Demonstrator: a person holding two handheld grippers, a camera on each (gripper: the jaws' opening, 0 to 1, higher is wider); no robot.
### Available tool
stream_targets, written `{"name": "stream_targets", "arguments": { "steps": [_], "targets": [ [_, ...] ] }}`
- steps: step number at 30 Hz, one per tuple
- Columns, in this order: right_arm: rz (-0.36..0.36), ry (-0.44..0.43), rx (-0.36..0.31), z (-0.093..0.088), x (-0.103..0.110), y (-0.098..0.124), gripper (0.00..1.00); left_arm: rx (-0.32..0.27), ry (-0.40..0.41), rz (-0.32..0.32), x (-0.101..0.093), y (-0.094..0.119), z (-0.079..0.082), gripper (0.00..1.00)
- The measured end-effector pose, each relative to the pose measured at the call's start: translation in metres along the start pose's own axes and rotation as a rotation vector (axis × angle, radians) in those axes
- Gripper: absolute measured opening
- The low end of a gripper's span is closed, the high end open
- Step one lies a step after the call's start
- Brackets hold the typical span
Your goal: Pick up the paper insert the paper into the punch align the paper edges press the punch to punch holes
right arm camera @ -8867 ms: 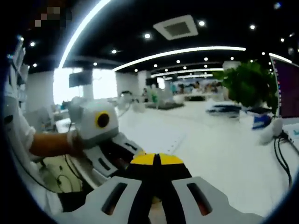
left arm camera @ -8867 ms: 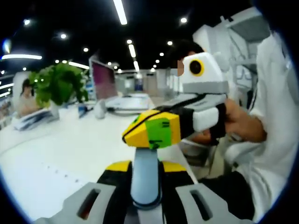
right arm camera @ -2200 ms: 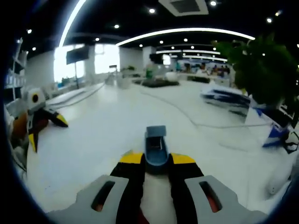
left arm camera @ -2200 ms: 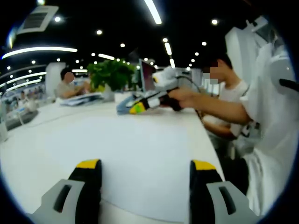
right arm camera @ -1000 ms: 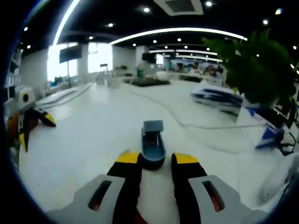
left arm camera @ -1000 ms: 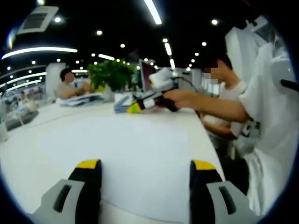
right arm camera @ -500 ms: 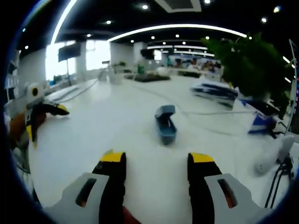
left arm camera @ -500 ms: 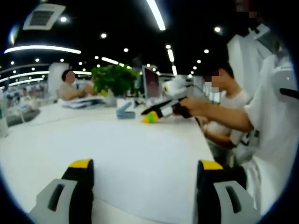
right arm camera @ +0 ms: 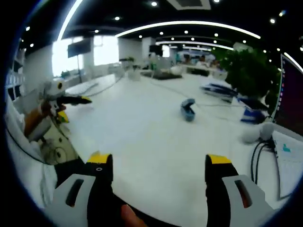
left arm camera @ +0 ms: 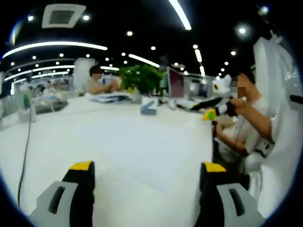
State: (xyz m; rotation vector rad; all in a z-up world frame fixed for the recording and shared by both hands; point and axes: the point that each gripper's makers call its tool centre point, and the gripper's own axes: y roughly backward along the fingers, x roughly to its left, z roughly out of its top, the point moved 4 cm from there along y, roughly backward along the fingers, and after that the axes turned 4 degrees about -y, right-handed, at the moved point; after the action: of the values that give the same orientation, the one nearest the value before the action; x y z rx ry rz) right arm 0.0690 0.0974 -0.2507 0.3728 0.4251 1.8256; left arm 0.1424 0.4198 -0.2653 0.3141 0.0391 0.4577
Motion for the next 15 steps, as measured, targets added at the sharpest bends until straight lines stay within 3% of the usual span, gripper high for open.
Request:
{"name": "stream_targets", "arguments": {
  "steps": [4,7,15],
  "targets": [
    [-0.011,-0.016,0.009,-0.008,0.016,0.027,0.88,0.02,0.001,0.056,-0.005,0.026,0.004,0.9],
    [-0.024,-0.068,0.086,-0.024,0.025,0.047,0.91,0.033,-0.003,0.082,-0.011,0.048,0.007,0.9],
    [-0.077,-0.093,0.096,-0.048,0.036,0.108,0.95,0.115,-0.006,0.185,-0.023,0.111,0.004,0.9]
  ]
}}
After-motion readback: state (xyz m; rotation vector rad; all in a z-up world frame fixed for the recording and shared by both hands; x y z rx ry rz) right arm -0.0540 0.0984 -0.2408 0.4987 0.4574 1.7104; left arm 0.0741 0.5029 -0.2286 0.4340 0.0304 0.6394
